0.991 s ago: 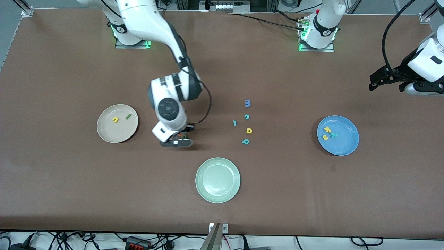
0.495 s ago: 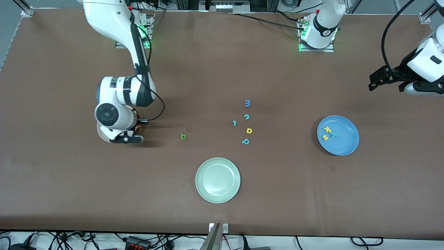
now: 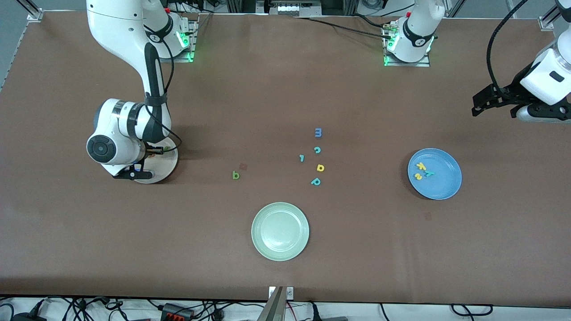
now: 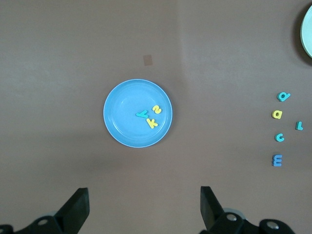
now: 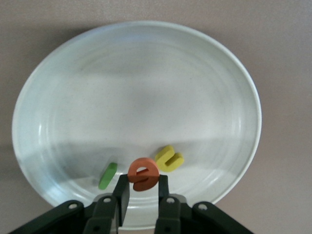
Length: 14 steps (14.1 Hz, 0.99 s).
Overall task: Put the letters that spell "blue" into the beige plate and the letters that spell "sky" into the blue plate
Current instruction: 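Carry the orange e to the beige plate and open the right gripper, then grasp the green q with the right gripper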
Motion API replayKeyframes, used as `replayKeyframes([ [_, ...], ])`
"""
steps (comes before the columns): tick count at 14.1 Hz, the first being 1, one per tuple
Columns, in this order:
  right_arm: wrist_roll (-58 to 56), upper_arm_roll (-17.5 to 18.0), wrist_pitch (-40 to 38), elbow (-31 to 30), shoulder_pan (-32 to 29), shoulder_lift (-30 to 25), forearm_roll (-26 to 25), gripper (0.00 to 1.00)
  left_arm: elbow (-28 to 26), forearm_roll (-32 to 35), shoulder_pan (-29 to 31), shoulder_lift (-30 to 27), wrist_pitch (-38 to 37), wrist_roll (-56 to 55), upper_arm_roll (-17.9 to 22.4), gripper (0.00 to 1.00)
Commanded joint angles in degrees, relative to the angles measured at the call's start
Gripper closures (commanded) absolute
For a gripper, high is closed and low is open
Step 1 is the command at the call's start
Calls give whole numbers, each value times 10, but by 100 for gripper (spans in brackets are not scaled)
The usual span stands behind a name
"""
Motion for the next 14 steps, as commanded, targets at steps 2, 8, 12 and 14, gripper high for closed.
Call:
replayKeyframes([
  [2,-1,4,2,8,5,-6,23,0,8,-8,-2,2,-5,6,3,0],
  [8,67,36,-4,144,21,33,99,0,8,-8,-2,3,-6,7,3,0],
  [12,70,101,-1,200,21,59,103,0,8,-8,-2,3,-6,7,3,0],
  [14,46,119,13,201,22,59,87,0,8,-8,-2,3,-7,7,3,0],
])
